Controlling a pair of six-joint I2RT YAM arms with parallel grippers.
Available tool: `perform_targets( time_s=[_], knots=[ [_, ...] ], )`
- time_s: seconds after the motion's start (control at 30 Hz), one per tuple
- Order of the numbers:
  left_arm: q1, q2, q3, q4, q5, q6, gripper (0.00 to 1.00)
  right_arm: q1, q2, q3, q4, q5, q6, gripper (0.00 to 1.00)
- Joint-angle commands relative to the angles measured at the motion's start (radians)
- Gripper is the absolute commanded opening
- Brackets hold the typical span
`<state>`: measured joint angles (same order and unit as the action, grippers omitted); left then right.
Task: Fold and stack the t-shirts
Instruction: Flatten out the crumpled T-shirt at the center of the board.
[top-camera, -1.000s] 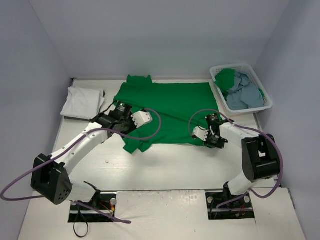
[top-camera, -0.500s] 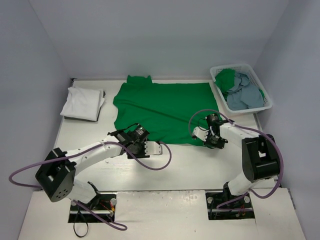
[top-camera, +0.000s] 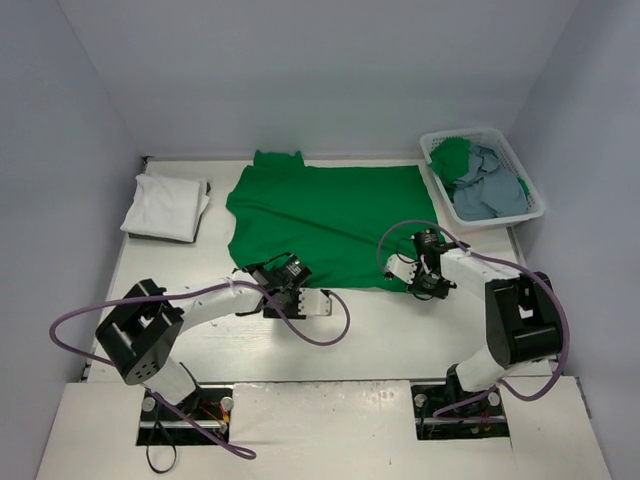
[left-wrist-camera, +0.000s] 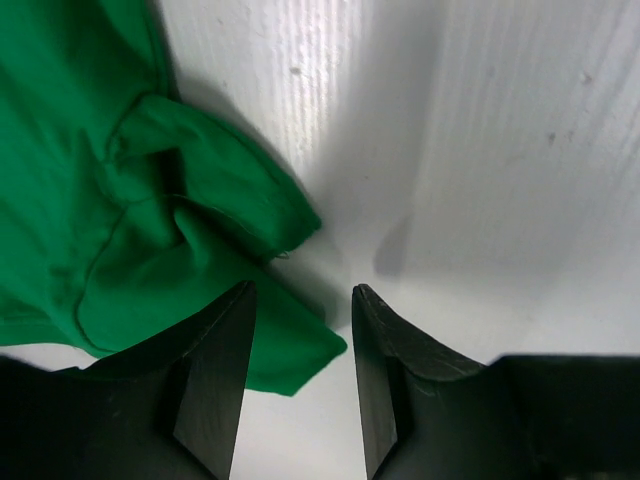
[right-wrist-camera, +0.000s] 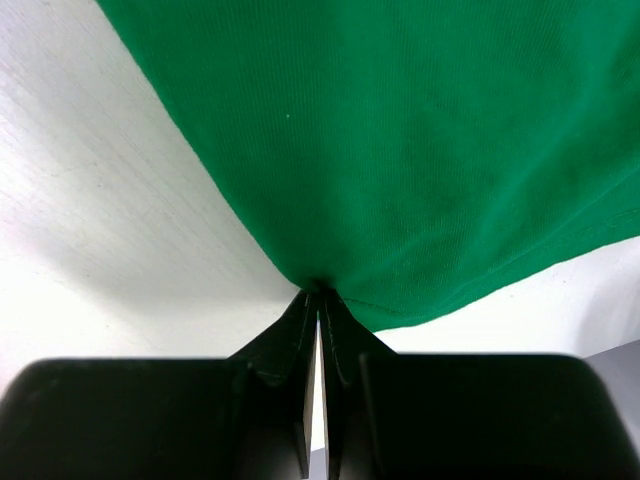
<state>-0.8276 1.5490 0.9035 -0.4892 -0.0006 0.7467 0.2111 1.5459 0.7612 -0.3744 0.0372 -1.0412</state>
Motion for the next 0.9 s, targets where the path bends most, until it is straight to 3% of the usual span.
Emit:
perform_targets(
  time_s=[0.0, 0.23, 0.87],
  knots=[
    [-0.004, -0.013, 0.018, 0.101, -0.024, 0.011, 0.38, 0.008, -0.030, -0.026, -0.027, -0.028, 0.009, 0.00],
    [-0.004, -0.015, 0.000, 0.196, -0.058, 0.005, 0.38, 0.008, -0.024, -0.031, -0.027, -0.028, 0.006, 0.00],
    [-0.002, 0.071, 0.037, 0.075, 0.001, -0.012, 0.39, 0.010, -0.017, -0.011, -0.027, -0.028, 0.009, 0.00]
  ],
)
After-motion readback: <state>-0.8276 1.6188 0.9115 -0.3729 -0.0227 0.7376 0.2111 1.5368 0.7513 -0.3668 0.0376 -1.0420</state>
